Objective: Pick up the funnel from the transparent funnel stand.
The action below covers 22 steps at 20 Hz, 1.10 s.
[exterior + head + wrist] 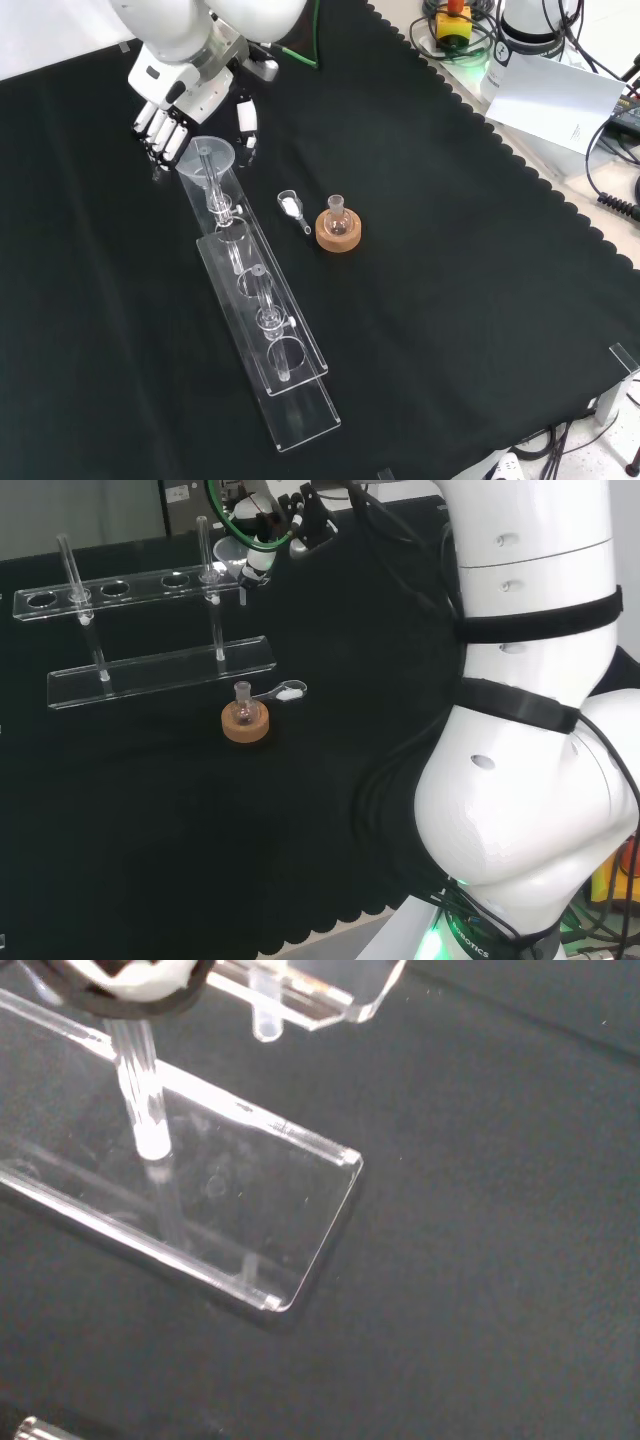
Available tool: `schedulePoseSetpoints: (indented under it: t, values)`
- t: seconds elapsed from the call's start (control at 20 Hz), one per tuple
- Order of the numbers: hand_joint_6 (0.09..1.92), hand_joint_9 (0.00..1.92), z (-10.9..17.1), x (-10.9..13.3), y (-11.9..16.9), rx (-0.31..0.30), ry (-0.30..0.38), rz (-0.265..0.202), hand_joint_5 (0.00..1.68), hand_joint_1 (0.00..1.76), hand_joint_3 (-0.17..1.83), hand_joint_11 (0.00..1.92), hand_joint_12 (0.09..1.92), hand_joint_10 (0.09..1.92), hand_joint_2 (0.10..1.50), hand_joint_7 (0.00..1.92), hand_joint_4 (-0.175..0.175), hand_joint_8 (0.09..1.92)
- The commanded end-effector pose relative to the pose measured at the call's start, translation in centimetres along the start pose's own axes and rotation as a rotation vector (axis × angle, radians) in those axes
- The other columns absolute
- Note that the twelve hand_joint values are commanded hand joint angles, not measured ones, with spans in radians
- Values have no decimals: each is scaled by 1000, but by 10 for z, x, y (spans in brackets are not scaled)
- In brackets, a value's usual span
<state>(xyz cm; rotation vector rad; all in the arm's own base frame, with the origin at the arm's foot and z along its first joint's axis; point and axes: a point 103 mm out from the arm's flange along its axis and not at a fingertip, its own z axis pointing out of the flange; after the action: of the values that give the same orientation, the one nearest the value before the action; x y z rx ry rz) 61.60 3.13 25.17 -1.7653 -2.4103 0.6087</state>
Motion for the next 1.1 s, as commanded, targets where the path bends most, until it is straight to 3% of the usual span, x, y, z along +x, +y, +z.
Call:
schedulePoseSetpoints:
  t: [0.05, 0.6, 1.1]
  values:
    - [108, 410, -10, 2, -2, -89, -59, 42, 504, 783, 425, 183, 1379, 709, 693, 365, -56, 770]
    - [129, 448, -56, -6, -26, -119, -85, 50, 524, 795, 450, 209, 1362, 681, 695, 371, -57, 776]
    - [128, 477, -90, -11, -90, -117, -110, 92, 506, 796, 459, 208, 1360, 684, 692, 330, -56, 769]
